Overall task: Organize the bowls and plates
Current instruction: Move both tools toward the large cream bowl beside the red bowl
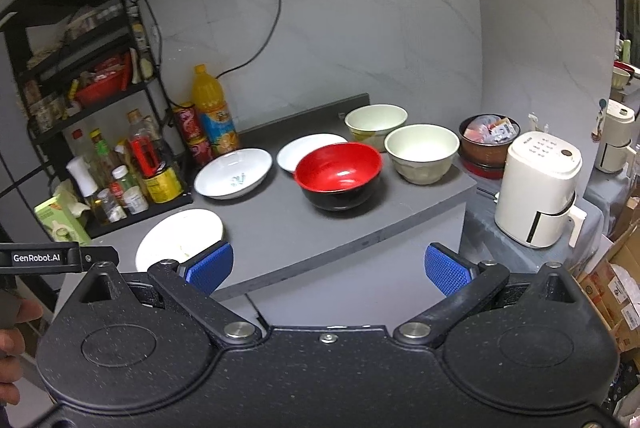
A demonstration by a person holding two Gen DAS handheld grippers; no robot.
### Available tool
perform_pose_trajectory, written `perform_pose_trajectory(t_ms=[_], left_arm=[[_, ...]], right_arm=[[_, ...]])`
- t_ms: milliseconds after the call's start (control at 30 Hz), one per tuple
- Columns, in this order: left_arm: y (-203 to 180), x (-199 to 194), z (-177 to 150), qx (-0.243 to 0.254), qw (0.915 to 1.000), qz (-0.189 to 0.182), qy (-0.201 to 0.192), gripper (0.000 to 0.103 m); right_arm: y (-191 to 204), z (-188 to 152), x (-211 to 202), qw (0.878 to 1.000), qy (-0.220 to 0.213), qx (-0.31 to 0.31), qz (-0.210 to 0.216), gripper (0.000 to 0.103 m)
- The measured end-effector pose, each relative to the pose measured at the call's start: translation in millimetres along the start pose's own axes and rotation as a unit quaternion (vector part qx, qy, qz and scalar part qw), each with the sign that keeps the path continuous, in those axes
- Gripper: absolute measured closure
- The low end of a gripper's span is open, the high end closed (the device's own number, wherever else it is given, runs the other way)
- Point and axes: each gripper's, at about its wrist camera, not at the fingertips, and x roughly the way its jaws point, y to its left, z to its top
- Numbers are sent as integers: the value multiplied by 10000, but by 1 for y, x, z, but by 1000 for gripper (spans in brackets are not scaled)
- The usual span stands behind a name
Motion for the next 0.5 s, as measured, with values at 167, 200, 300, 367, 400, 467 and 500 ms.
perform_pose_trajectory(t_ms=[167, 200, 300, 367, 400, 467, 500], left_arm=[[-11, 28, 11, 25, 9999, -102, 91, 1], [-12, 34, 14, 29, 9999, -119, 100, 1], [-16, 52, 25, 19, 9998, -137, 108, 1], [-19, 63, 33, 13, 9998, -151, 111, 1], [-21, 71, 39, 17, 9998, -144, 119, 1], [-25, 84, 50, 35, 9998, -172, 135, 1], [-26, 90, 56, 41, 9997, -206, 139, 1]], right_arm=[[-12, 6, 26, 9998, 59, 11, -173, 0], [-14, 9, 32, 9998, 72, 6, -183, 0], [-18, 18, 50, 9996, 109, 27, -244, 0], [-20, 27, 61, 9996, 106, 44, -263, 0], [-21, 30, 66, 9996, 107, 56, -267, 0], [-22, 39, 77, 9994, 84, 92, -328, 0], [-23, 43, 82, 9993, 72, 93, -345, 0]])
